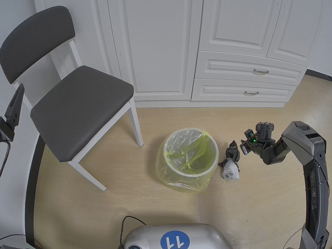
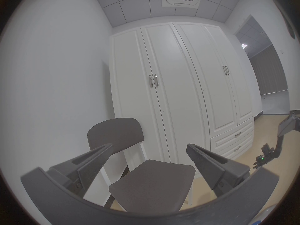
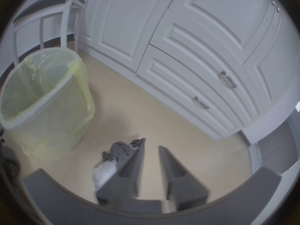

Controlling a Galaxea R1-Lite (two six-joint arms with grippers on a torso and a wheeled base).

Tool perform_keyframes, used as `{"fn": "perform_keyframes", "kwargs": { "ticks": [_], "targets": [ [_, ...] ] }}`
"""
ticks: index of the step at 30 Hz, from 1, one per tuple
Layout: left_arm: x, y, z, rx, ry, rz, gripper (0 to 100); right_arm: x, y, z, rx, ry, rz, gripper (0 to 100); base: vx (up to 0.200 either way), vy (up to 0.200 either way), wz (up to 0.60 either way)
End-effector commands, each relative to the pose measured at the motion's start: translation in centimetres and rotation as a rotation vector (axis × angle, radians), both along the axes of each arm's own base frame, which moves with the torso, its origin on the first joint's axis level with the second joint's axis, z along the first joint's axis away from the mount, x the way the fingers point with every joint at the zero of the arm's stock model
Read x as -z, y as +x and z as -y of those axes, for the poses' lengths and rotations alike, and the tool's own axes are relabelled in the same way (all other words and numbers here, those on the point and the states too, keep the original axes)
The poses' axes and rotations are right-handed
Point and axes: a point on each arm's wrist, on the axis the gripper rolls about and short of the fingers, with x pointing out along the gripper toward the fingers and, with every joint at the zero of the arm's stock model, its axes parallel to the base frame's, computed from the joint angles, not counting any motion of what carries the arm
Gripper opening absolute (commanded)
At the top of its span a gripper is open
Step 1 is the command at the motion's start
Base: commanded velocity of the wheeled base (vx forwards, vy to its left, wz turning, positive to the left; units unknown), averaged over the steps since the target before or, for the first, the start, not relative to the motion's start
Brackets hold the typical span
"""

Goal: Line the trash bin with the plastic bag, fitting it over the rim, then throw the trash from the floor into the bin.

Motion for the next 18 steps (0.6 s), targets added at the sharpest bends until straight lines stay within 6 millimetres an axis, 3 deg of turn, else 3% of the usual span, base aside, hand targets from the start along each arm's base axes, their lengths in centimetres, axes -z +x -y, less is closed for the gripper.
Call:
{"fn": "perform_keyframes", "kwargs": {
  "ticks": [1, 5, 8, 9, 18],
  "targets": [
    [0.3, 0.0, 0.0, 0.012, 0.012, -0.009, 100, 2.1, 2.4, -1.8, 0.076, 0.334, -0.245, 100, 0.000, 0.000, 0.00],
    [0.6, 0.1, 0.1, 0.024, 0.023, -0.021, 100, 4.5, 3.7, -2.0, 0.093, 0.547, -0.387, 100, 0.000, 0.000, 0.00],
    [0.7, 0.2, 0.1, 0.025, 0.025, -0.024, 100, 5.1, 4.0, -1.8, 0.099, 0.563, -0.395, 100, 0.000, 0.000, 0.00],
    [0.8, 0.3, 0.2, 0.025, 0.027, -0.031, 100, 9.4, 4.1, -1.3, 0.139, 0.585, -0.442, 100, 0.000, 0.000, 0.00],
    [0.9, 0.3, 0.2, 0.026, 0.028, -0.036, 100, 11.7, 3.7, -0.9, 0.145, 0.579, -0.461, 100, 0.000, 0.000, 0.00]
  ]
}}
